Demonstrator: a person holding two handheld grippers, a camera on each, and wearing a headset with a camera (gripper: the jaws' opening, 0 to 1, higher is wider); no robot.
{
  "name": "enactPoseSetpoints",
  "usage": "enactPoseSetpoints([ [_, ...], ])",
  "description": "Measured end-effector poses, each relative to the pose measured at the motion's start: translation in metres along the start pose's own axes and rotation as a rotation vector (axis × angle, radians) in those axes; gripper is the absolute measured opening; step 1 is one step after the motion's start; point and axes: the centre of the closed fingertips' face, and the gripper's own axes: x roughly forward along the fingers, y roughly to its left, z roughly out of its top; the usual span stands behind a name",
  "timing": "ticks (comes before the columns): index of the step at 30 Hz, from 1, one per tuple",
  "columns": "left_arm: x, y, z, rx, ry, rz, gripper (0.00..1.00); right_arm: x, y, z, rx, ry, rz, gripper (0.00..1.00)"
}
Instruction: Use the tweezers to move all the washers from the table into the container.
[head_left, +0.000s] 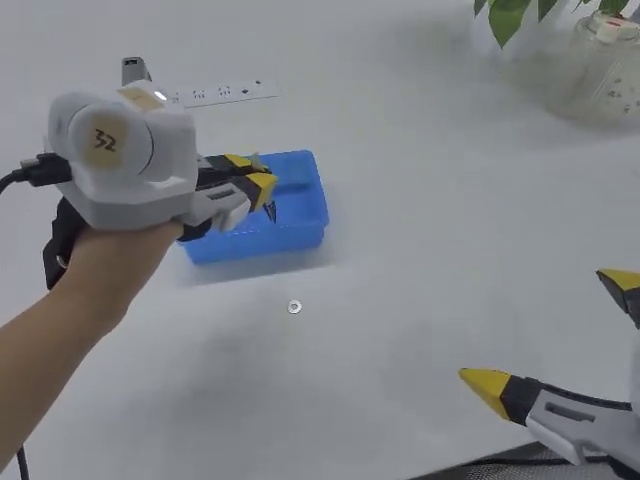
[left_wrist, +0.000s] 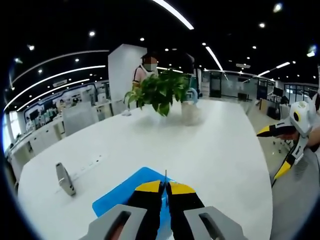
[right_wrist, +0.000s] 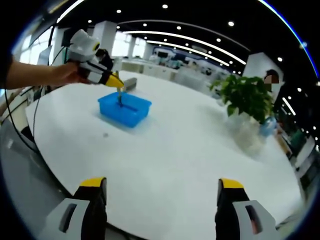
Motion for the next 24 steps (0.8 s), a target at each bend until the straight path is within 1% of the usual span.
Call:
enactPoseSetpoints([
  [2, -0.005, -0.005, 0.003, -0.001, -0.007, -0.001, 0.01, 0.000, 0.001, 0.000, 0.010, -0.003, 0.008, 0.91],
  [4, -0.010, -0.011, 0.007, 0.002, -0.015, -0.005, 0.01, 0.000, 0.004, 0.001, 0.024, -0.006, 0.028, 0.94],
  [7, -0.014, -0.018, 0.011, 0.007, -0.022, -0.009, 0.01, 0.000, 0.004, -0.001, 0.025, 0.000, 0.035, 0.95],
  [10, -0.017, -0.022, 0.012, 0.005, -0.027, -0.013, 0.01, 0.000, 0.005, -0.001, 0.022, 0.004, 0.039, 0.95],
  [13, -0.020, -0.028, 0.012, -0.002, -0.027, -0.022, 0.01, 0.001, 0.004, -0.002, 0.018, 0.006, 0.035, 0.94],
  [15, -0.022, -0.032, 0.010, -0.004, -0.026, -0.025, 0.01, 0.001, 0.005, -0.002, 0.017, 0.009, 0.035, 0.94],
  [19, -0.020, -0.039, 0.000, -0.007, -0.005, -0.039, 0.01, 0.001, 0.005, -0.003, 0.009, 0.015, 0.034, 0.93],
  [24, -0.018, -0.046, -0.010, -0.019, 0.011, -0.048, 0.01, 0.001, 0.005, -0.003, 0.007, 0.016, 0.030, 0.92],
])
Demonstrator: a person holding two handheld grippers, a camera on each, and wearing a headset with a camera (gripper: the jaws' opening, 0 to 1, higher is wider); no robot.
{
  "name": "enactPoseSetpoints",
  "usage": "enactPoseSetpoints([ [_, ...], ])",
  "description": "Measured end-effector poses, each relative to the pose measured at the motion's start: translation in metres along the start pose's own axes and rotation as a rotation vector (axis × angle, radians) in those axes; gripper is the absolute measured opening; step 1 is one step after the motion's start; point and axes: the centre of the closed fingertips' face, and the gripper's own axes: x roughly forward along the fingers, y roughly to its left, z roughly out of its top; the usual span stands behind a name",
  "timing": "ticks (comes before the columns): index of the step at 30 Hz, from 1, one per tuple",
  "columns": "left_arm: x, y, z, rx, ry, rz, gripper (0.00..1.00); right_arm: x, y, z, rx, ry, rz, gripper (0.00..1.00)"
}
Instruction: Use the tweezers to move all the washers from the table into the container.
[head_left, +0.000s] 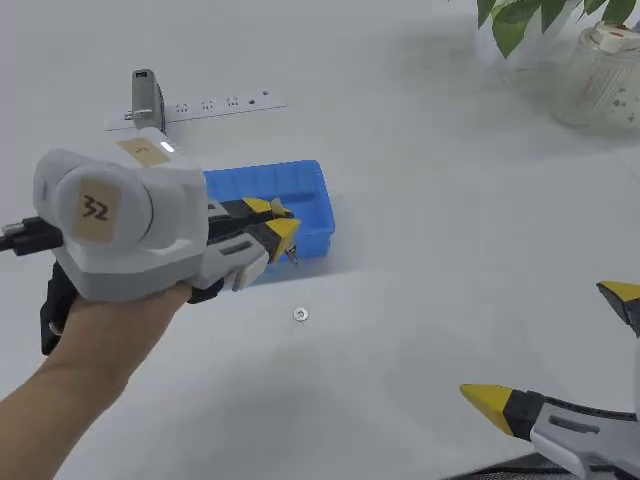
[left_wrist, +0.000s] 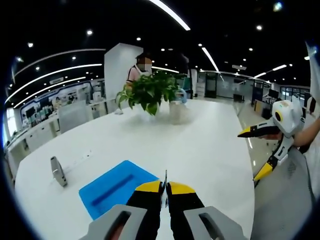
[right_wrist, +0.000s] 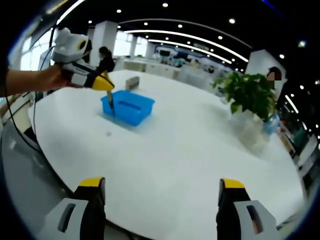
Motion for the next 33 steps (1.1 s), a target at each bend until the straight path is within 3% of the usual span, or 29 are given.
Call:
enactPoseSetpoints([
  [7, 0.005, -0.009, -0.017, 0.014, 0.042, -0.018, 0.01, 0.001, 0.002, -0.001, -0.004, 0.007, 0.003, 0.91],
  [17, 0.012, -0.014, -0.042, -0.034, 0.082, -0.013, 0.01, 0.000, 0.000, -0.001, -0.004, 0.008, -0.004, 0.90],
  [33, 0.012, -0.017, -0.044, -0.048, 0.083, -0.006, 0.01, 0.000, -0.001, -0.003, -0.011, 0.015, -0.005, 0.89],
])
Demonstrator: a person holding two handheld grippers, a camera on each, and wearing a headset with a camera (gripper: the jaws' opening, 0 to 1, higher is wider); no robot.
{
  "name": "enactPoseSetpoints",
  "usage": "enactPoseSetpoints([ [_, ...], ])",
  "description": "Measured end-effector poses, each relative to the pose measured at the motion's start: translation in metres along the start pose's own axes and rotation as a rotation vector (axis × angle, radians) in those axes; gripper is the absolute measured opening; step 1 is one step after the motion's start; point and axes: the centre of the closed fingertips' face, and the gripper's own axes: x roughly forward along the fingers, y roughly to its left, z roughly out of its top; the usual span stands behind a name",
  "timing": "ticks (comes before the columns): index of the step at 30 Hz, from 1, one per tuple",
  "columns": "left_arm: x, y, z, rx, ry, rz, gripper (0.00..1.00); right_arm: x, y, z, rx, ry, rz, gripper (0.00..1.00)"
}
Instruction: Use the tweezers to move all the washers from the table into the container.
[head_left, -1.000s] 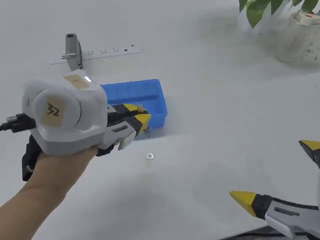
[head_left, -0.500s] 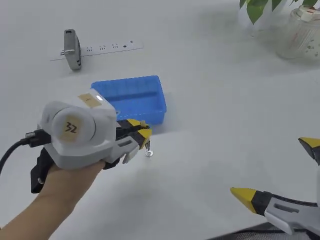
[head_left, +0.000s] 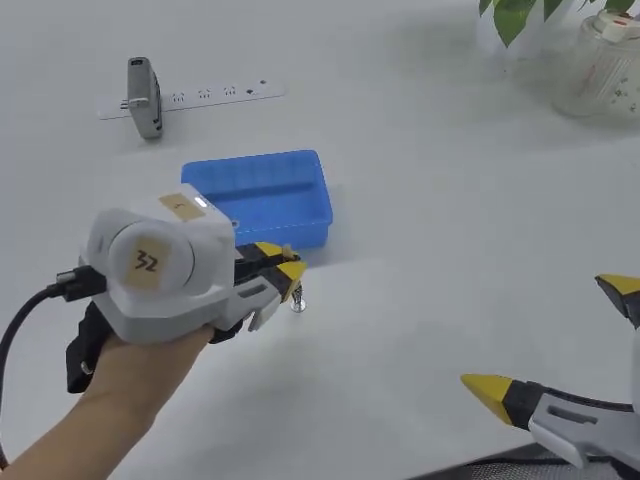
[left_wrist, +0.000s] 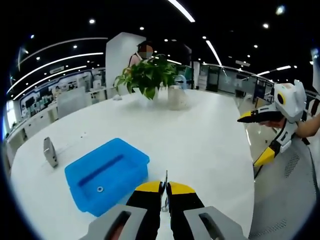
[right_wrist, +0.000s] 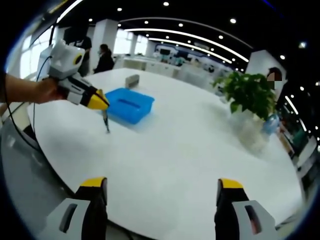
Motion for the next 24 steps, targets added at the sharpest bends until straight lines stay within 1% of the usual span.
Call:
enactPoseSetpoints([
  [4, -0.0014, 0.0004, 0.0015, -0.003, -0.004, 0.001, 0.01, 0.0003, 0.0000, -0.0004, -0.004, 0.003, 0.000, 0.88],
  [7, -0.0007, 0.0011, -0.0002, 0.008, 0.004, 0.005, 0.01, 0.0005, 0.0002, -0.0007, -0.006, 0.005, 0.001, 0.88],
  [9, -0.0006, 0.0007, 0.0002, 0.005, 0.001, 0.002, 0.01, 0.0008, 0.0001, -0.0020, -0.012, 0.013, -0.001, 0.87],
  [15, 0.0005, 0.0010, -0.0001, 0.019, 0.002, 0.002, 0.01, 0.0008, 0.0002, -0.0020, -0.012, 0.013, -0.001, 0.87],
  [17, 0.0006, -0.0001, -0.0009, 0.013, 0.004, -0.005, 0.01, 0.0009, 0.0004, -0.0023, -0.013, 0.015, 0.000, 0.87],
  [24, 0.0005, -0.0007, -0.0018, 0.013, -0.004, -0.004, 0.00, 0.0008, 0.0003, -0.0037, -0.019, 0.022, -0.001, 0.86],
])
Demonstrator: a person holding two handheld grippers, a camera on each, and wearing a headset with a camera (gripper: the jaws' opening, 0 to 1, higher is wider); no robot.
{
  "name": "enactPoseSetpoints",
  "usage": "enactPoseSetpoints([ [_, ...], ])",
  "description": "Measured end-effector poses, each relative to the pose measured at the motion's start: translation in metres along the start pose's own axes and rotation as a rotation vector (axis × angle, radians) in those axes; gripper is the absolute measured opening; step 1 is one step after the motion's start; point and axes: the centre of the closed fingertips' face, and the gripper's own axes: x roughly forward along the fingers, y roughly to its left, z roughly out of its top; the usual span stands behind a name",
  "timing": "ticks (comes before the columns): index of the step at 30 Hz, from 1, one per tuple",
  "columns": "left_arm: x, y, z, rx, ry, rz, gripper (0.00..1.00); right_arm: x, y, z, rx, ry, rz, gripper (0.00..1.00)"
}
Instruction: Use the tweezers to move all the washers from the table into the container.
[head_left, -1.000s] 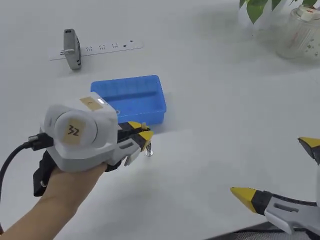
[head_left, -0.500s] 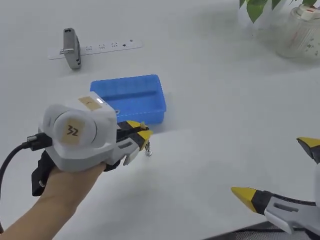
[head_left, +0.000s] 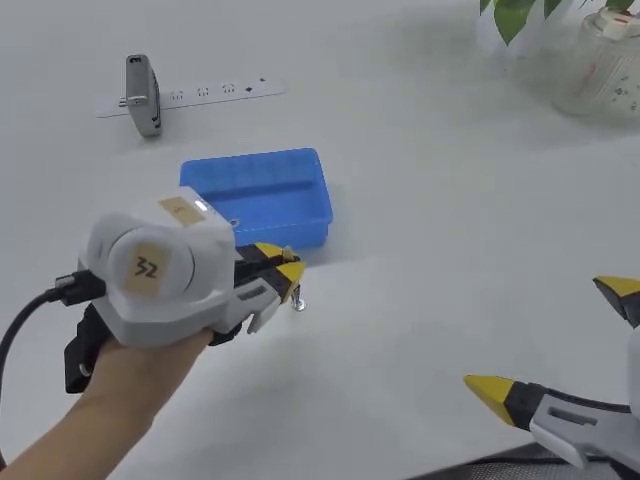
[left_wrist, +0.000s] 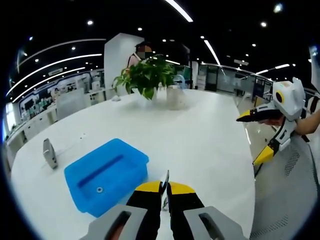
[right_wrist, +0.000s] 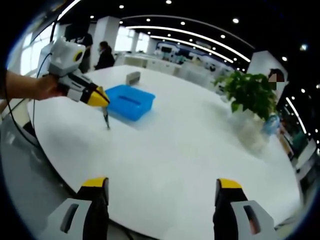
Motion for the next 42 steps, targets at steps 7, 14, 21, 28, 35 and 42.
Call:
enactPoseSetpoints([
  [7, 0.002, 0.003, 0.000, -0.020, -0.005, 0.000, 0.00, 0.000, 0.000, 0.000, -0.004, 0.003, -0.002, 0.85],
  [14, 0.000, 0.004, 0.004, -0.032, -0.007, -0.009, 0.00, 0.000, -0.001, 0.000, -0.006, 0.001, -0.006, 0.85],
  [21, -0.003, 0.005, 0.018, -0.001, -0.025, -0.010, 0.00, 0.000, -0.001, 0.001, -0.008, -0.005, -0.006, 0.85],
  [28, -0.009, 0.009, 0.037, 0.030, -0.051, -0.003, 0.00, -0.001, 0.000, 0.003, 0.000, -0.016, -0.004, 0.87],
  [35, -0.011, 0.017, 0.057, 0.066, -0.080, 0.008, 0.00, -0.002, -0.002, 0.001, -0.005, -0.012, -0.010, 0.87],
  [42, -0.010, 0.028, 0.074, 0.095, -0.105, 0.025, 0.00, -0.002, -0.002, 0.001, -0.006, -0.013, -0.012, 0.86],
])
